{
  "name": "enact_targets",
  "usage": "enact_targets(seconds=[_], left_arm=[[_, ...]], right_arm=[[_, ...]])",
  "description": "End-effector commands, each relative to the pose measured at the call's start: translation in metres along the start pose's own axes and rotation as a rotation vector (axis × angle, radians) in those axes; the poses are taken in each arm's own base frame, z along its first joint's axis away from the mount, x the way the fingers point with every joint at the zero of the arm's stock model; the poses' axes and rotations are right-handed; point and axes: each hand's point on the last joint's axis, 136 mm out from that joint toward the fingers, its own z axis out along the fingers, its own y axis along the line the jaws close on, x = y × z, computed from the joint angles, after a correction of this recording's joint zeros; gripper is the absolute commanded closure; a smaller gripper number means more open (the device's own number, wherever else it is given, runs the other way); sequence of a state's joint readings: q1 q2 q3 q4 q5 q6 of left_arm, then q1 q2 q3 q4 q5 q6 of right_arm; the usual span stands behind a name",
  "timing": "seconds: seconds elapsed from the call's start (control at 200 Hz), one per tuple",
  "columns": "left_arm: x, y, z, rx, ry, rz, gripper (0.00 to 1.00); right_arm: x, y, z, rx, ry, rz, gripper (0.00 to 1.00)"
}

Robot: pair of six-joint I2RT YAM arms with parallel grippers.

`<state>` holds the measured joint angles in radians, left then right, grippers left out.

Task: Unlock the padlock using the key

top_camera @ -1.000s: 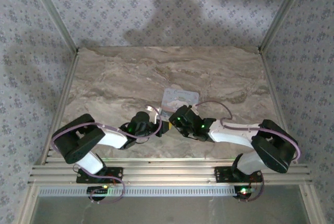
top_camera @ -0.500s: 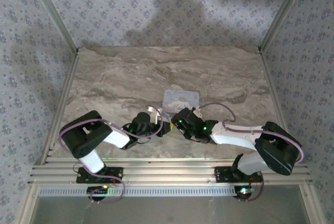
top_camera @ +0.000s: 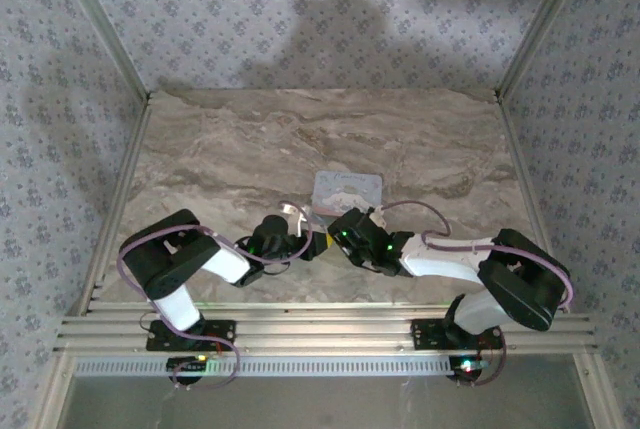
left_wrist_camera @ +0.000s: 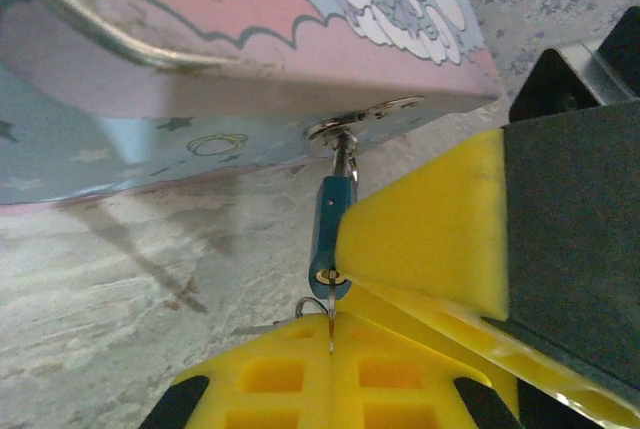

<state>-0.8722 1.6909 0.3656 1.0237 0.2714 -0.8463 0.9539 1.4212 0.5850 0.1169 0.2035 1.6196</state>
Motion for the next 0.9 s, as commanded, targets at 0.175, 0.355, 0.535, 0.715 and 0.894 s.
enact_targets(seconds=[0.175,0.355,0.535,0.715,0.894], left_arm=[[-0.0095,-0.0182,0.0011,0.088,-0.040,-0.012,1.00],[-0.0081,-0.0172,0.0021,0.096,-0.039,-0.029,1.00],[-0.0071,-0.0180,0.0031,0.106,-0.037,-0.035,1.00],[-0.0060,-0.0171,0.0028,0.104,-0.038,-0.037,1.00],[-0.0057,-0.0162,0.0028,0.103,-0.036,-0.039,1.00]], right_arm=[[-0.0101,-0.0053,0.0051,0.005,-0.053,0.030,0.54],[-0.0107,-0.0059,0.0092,0.004,-0.054,0.032,0.55],[-0.0119,-0.0035,0.0110,-0.003,-0.061,0.033,0.67],[-0.0120,-0.0047,0.0110,0.007,-0.063,0.021,0.81],[-0.0102,-0.0061,0.0094,0.021,-0.064,-0.002,0.89]])
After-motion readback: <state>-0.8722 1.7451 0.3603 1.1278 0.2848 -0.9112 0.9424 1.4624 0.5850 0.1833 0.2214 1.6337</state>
